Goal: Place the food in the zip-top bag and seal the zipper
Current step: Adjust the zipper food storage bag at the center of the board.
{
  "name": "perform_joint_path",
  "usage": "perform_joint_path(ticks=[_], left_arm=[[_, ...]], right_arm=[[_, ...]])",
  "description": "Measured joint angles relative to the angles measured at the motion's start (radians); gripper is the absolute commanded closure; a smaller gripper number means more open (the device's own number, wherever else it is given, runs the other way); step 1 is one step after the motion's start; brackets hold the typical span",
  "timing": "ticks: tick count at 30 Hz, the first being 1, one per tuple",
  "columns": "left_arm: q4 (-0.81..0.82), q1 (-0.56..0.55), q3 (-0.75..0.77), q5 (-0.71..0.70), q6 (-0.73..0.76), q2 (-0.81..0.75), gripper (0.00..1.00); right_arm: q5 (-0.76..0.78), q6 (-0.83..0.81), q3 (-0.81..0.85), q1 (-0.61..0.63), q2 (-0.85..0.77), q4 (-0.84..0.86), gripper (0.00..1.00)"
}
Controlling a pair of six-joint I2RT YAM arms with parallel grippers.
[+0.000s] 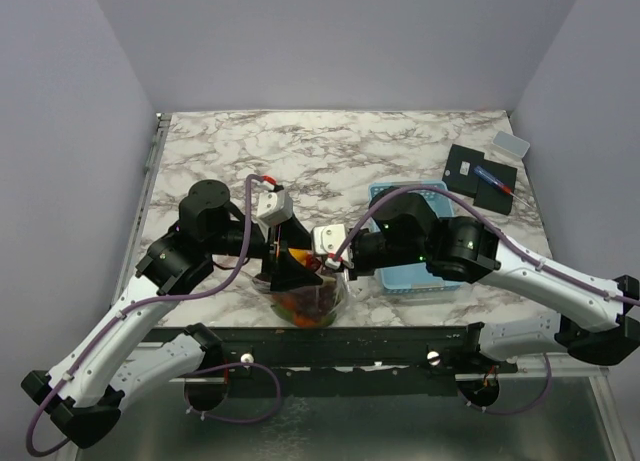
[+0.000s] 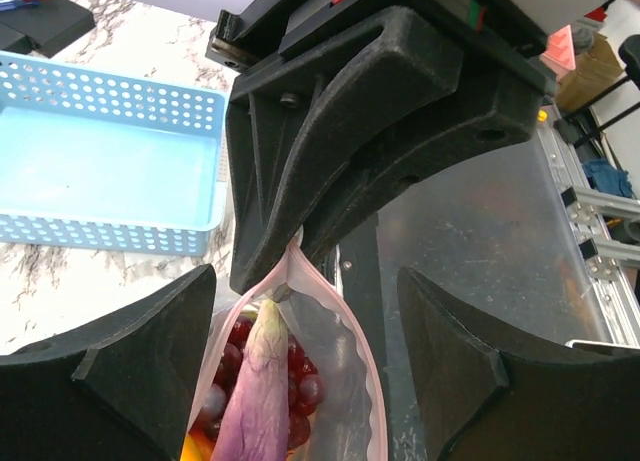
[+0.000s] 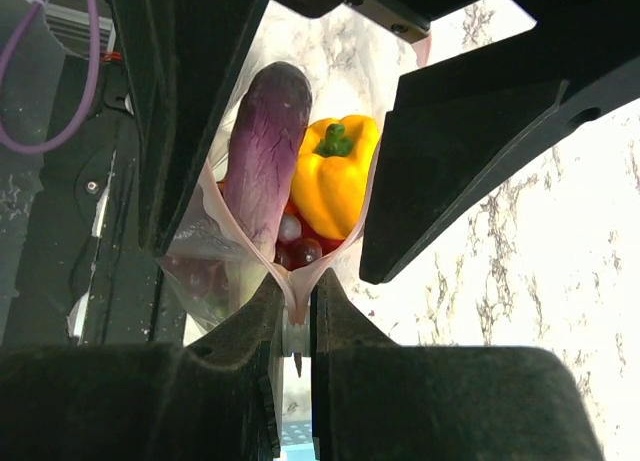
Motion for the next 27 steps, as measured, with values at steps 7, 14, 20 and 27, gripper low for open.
perform_joint_path(ticks=[7, 14, 20, 27], left_arm=[[-0.046, -0.007, 0.0, -0.055, 0.01, 0.0, 0.27], [-0.105, -0.017, 0.014, -0.121, 0.028, -0.002, 0.33], [-0.16, -0.031, 0.041, -0.183, 0.045, -0.011, 0.41], [-0.195, -0.052, 0.056, -0.243, 0.054, 0.003, 0.46]], right_arm=[[0.008, 0.031, 0.067, 0.0, 0.042, -0.026, 0.99], [0.025, 0.061, 0.137, 0.0, 0.084, -0.075, 1.0], [0.039, 0.09, 0.192, 0.0, 0.11, -0.134, 0.99], [0.067, 0.13, 0.257, 0.0, 0.14, -0.197, 0.99]])
